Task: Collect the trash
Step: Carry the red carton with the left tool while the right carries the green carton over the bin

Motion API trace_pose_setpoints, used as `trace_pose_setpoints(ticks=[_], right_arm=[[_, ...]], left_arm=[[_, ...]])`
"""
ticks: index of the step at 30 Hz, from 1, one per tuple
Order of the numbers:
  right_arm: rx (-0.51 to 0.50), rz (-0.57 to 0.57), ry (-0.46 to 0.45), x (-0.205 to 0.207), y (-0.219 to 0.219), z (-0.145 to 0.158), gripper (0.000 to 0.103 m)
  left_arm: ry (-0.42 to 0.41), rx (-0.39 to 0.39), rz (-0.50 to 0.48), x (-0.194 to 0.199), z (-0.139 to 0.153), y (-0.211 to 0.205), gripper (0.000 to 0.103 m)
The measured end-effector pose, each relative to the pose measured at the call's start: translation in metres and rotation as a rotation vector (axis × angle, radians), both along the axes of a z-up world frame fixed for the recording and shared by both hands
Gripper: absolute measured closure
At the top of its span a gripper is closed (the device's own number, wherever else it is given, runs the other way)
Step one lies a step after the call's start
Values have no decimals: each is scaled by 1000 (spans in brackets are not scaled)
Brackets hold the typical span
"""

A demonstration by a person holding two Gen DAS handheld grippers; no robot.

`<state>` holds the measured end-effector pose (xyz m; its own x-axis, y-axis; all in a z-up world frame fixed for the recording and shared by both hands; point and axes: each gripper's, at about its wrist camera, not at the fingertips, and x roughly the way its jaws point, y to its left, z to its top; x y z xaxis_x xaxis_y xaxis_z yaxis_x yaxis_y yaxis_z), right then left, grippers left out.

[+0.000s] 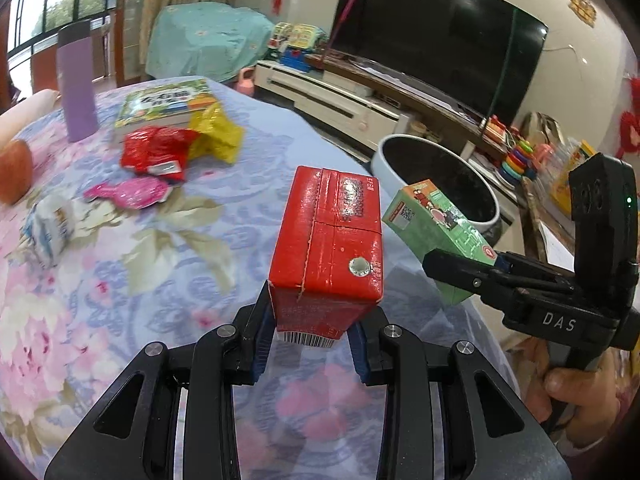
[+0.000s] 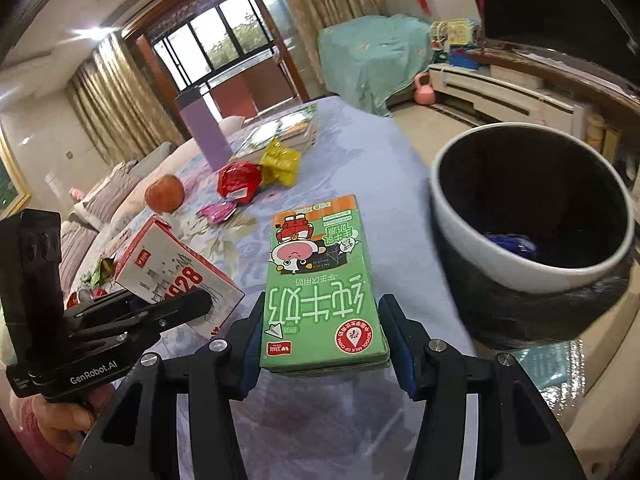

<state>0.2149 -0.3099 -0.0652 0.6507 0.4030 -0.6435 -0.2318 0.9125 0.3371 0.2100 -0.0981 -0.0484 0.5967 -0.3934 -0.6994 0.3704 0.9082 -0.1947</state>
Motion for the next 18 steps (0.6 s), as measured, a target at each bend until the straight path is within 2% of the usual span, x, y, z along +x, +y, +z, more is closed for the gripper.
trace_pose_setpoints(ticks=[18], right_arm=[[45,-97,-38,-11,-58,9,49]], left_arm=[[-18,68,-83,2,12,-63,72]])
